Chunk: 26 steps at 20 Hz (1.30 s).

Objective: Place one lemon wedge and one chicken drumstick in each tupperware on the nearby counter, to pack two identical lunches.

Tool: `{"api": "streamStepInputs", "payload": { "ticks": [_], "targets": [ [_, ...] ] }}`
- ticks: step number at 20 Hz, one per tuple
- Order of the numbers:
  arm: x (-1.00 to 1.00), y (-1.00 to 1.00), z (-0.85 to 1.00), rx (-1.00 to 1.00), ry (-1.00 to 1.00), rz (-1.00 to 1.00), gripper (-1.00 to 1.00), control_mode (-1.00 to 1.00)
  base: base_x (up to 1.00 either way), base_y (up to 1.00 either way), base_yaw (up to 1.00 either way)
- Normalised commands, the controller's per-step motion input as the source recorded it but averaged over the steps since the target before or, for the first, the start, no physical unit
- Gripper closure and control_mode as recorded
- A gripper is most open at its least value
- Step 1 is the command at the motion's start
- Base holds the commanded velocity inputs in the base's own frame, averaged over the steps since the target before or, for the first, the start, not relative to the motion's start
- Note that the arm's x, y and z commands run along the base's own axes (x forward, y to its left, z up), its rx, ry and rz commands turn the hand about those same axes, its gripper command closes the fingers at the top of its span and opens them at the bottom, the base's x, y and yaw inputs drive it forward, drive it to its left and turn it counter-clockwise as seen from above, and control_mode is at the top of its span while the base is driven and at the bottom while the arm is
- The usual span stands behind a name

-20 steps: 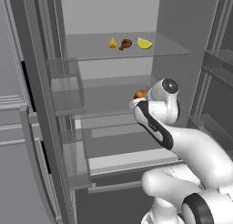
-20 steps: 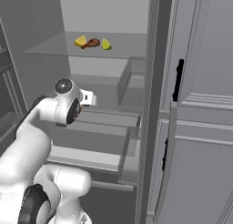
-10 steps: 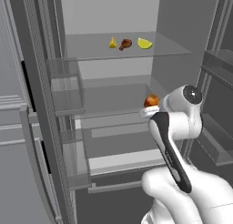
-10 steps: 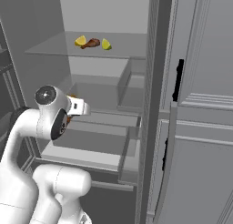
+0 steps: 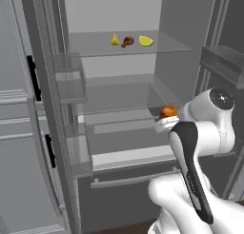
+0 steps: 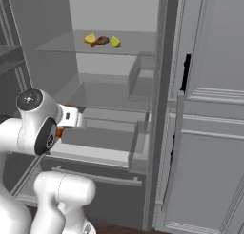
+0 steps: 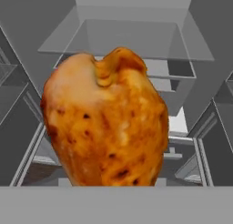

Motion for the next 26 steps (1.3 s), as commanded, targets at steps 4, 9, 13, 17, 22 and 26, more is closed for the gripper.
{"api": "streamStepInputs", "payload": {
  "ticks": [4, 9, 13, 17, 22, 26],
  "targets": [
    [0.0, 0.0, 0.0, 0.0, 0.0, 0.0, 1.0, 1.0, -1.0, 0.03, 0.01],
    [0.0, 0.0, 0.0, 0.0, 0.0, 0.0, 1.0, 1.0, -1.0, 0.3, 0.14],
    [0.0, 0.0, 0.0, 0.0, 0.0, 0.0, 1.0, 1.0, -0.78, 0.63, 0.42],
    [0.0, 0.0, 0.0, 0.0, 0.0, 0.0, 1.0, 1.0, -0.21, 0.86, 0.55],
    [0.0, 0.0, 0.0, 0.0, 0.0, 0.0, 1.0, 1.0, 0.54, 0.87, 0.46],
    [0.0, 0.0, 0.0, 0.0, 0.0, 0.0, 1.0, 1.0, 0.92, 0.56, 0.34]
  ]
}}
